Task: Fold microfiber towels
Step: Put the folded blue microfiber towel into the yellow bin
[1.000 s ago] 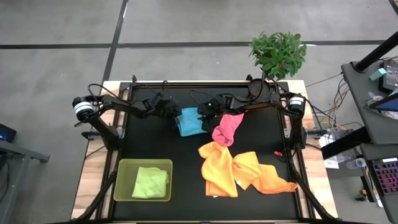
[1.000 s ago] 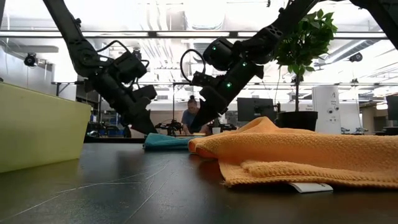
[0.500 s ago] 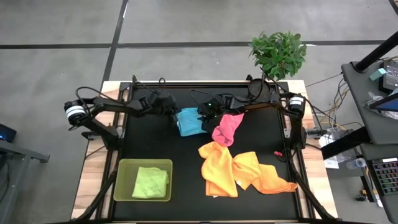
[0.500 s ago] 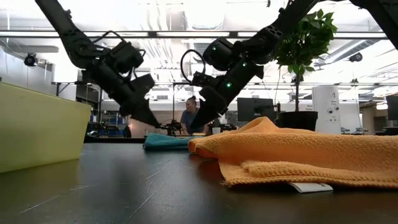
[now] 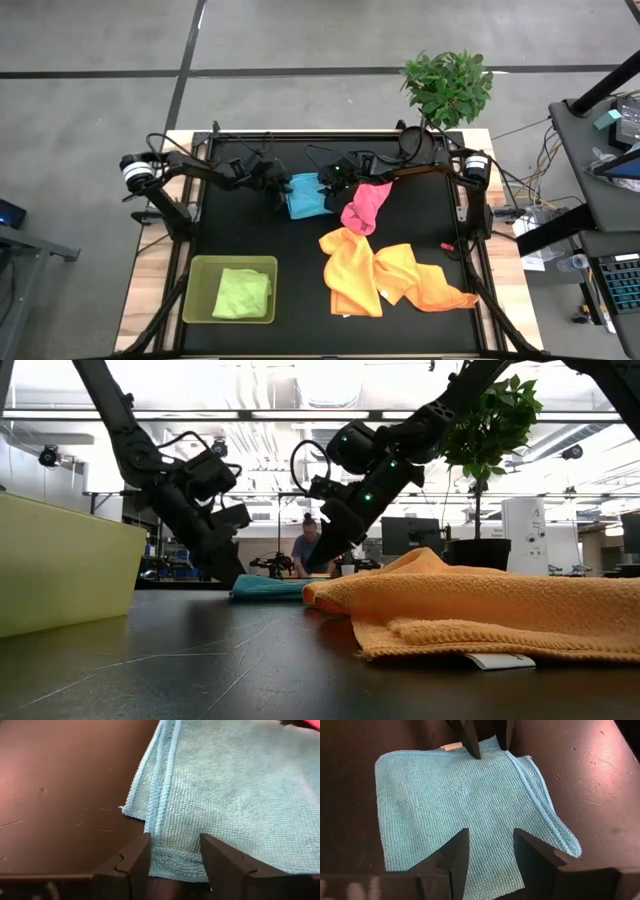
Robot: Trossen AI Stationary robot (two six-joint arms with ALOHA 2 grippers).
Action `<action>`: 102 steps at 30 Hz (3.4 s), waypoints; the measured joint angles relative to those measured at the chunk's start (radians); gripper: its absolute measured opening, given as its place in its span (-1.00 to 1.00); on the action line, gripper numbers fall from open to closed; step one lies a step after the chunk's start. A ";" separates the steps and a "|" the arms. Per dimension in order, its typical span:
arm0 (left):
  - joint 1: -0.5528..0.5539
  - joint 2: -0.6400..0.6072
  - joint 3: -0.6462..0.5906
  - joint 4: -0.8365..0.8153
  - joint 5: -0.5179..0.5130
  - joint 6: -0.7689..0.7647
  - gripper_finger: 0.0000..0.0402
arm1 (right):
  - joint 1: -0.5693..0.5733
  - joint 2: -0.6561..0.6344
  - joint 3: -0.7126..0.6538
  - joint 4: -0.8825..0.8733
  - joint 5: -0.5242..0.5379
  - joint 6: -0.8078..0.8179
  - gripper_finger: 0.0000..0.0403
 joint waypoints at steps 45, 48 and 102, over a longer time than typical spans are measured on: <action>0.000 0.127 0.004 0.370 0.044 -0.107 -0.29 | -0.005 0.000 -0.012 0.066 0.000 0.023 -0.16; -0.001 0.147 0.004 0.370 0.044 -0.106 -0.27 | -0.007 0.000 -0.012 0.069 0.000 0.023 -0.12; -0.029 0.110 0.002 0.326 0.071 -0.073 -0.40 | -0.085 0.103 -0.013 0.216 -0.061 -0.008 -0.60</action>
